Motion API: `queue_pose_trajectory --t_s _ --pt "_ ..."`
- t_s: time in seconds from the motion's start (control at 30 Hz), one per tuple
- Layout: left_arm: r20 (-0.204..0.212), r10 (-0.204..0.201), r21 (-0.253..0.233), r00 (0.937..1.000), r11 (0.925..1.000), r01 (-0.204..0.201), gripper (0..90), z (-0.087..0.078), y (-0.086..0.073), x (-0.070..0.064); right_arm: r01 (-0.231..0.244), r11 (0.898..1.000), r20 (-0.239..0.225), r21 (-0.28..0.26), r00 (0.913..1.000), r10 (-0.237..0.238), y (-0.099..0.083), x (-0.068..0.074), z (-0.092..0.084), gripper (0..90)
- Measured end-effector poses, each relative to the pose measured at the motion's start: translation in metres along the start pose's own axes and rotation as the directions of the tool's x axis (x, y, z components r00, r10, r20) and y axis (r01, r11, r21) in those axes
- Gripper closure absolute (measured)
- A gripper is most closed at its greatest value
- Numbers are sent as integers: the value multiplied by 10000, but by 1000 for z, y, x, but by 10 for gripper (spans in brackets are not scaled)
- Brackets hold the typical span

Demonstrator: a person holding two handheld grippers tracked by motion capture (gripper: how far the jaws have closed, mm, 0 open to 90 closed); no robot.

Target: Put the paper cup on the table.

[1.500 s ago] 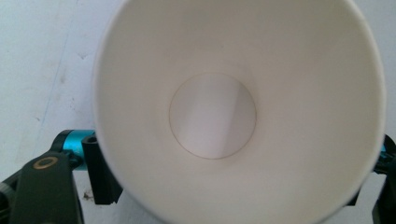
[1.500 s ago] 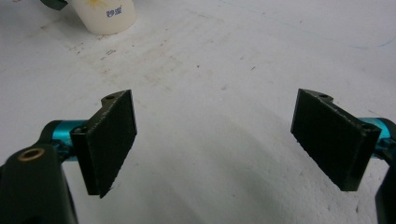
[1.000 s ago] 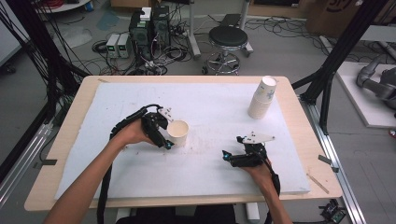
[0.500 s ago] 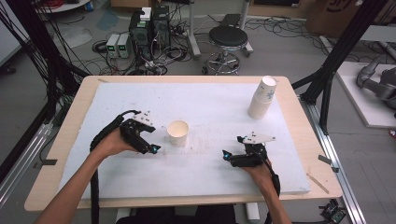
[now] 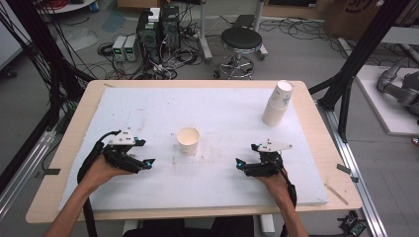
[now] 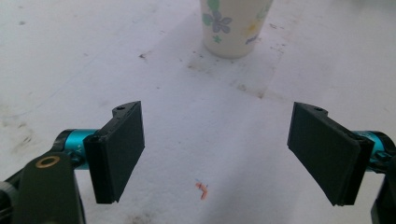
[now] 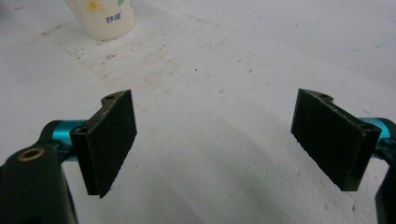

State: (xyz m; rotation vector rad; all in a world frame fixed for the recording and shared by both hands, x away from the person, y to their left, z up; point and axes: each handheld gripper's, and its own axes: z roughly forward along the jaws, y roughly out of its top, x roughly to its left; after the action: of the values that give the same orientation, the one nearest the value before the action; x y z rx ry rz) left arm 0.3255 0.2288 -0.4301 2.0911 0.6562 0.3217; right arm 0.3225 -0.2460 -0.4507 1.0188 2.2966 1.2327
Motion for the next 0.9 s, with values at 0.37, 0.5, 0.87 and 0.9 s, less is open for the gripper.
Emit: queue_pose_trajectory --t_s 0.37,0.5,0.87,0.9 --pt "-1226 -1181 -2281 9854 9697 878 182 -11 -34 -11 -63 10000 -106 -50 9999 62 0 -1 0 144" --pt "-1566 -1211 -2601 9802 9625 774 182 -12 -39 -12 -12 10000 -106 -65 9999 12 0 -1 0 144" --pt "-1964 -1418 -3200 9702 9446 733 182 -16 -51 -11 90 9997 -58 -227 9999 -91 -1 1 -2 144" --pt "-1976 -1413 -3189 9700 9450 727 182 -15 -51 -12 160 9994 -38 -321 9999 -162 -2 1 -3 144"
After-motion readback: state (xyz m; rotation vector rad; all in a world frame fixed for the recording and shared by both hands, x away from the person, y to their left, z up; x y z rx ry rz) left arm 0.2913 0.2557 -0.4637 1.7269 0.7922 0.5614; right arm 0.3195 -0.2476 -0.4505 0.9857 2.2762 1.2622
